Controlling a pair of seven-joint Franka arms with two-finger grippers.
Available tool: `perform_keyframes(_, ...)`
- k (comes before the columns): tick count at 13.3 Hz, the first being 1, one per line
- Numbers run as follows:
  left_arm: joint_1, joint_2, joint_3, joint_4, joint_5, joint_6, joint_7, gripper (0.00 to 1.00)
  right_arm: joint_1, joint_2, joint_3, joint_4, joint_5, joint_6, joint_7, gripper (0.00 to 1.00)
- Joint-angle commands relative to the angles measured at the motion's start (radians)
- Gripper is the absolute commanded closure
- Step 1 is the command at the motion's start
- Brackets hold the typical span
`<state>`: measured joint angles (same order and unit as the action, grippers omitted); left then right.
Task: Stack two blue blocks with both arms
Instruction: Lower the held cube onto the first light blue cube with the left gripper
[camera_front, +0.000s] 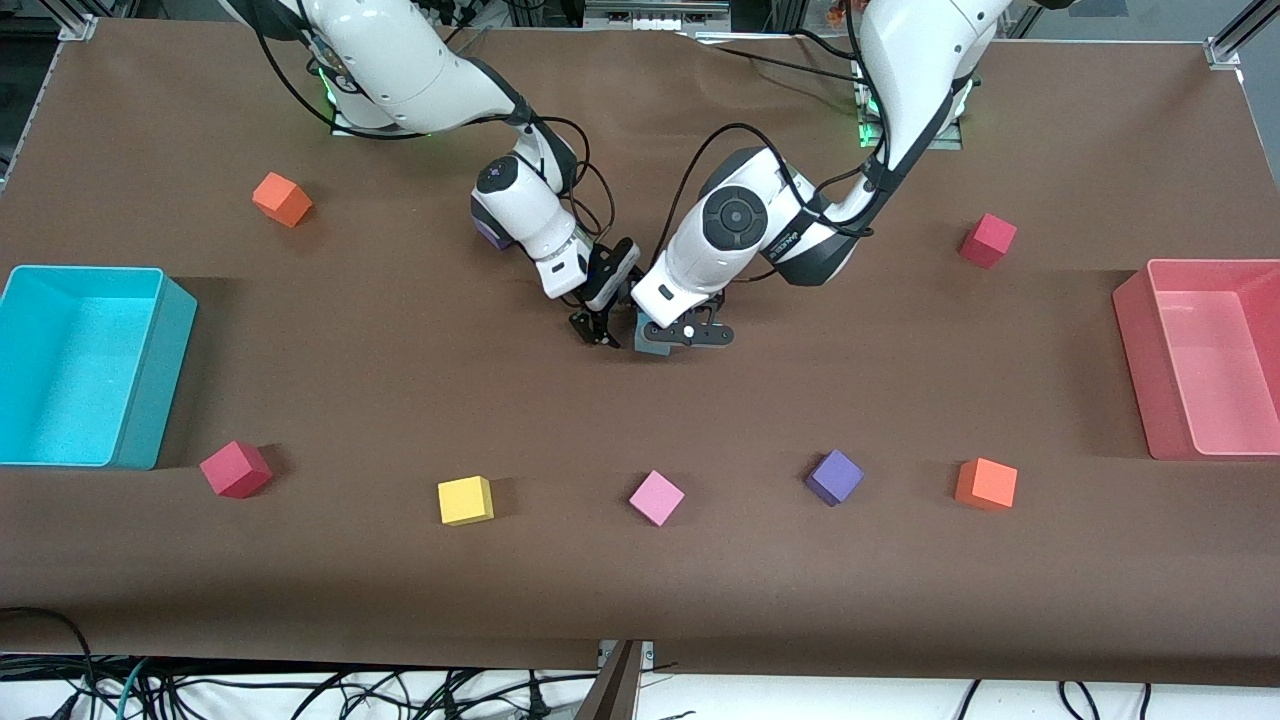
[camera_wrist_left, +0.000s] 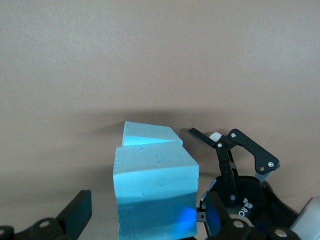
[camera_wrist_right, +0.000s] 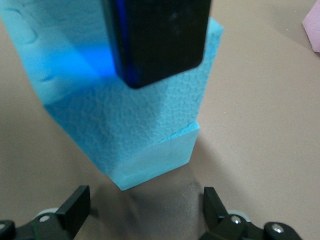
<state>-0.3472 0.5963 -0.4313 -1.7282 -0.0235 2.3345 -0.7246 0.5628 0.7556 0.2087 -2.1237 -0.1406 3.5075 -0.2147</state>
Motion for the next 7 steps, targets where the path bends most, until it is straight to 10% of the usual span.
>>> perform_keyframes(1, -0.006, 0.002, 0.008, 0.024, -0.006, -0.003, -0.012, 0.0, -0.012, 0.004, 0.008, -0.007, -0.002, 0.016, -0.02, 0.0)
perform_keyframes(7, 0.031, -0.05, 0.006, 0.027, -0.009, -0.023, -0.003, 0.0, -0.012, 0.001, 0.008, -0.006, -0.002, 0.016, -0.02, 0.0)
